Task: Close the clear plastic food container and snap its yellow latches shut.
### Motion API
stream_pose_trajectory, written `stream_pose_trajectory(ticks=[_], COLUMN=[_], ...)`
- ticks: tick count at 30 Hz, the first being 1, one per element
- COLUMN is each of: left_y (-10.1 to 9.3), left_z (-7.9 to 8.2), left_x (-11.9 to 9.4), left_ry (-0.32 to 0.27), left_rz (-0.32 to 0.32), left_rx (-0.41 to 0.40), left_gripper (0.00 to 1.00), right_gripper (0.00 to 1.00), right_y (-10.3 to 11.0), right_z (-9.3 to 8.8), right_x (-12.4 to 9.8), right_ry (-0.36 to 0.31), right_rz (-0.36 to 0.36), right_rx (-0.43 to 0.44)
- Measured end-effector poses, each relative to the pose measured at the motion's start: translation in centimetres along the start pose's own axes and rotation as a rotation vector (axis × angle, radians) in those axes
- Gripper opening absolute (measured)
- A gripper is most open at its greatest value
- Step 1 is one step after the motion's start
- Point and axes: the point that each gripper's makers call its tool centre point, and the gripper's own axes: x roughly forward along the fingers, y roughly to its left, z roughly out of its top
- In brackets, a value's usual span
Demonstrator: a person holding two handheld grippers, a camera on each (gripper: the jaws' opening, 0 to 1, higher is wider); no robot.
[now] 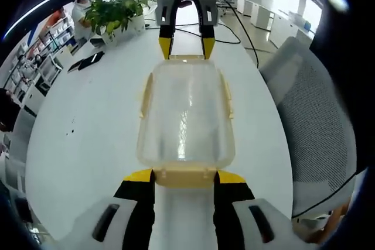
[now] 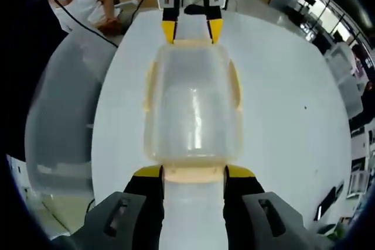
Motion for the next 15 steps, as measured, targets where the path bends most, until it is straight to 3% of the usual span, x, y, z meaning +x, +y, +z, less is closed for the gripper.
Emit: stream_pose_trajectory(ticks=[15], left_y=[0.3], left_z=[1.9], left_x=[1.9], left_ry=[-0.016], left_rz=[-0.009], left_rx=[0.011], left_gripper=[0.32], right_gripper=[0.36], right_y=[-0.2], right_z=[-2.8], right_x=[-0.4], right_ry=[0.028], right_rz=[-0.016], right_rx=[0.005])
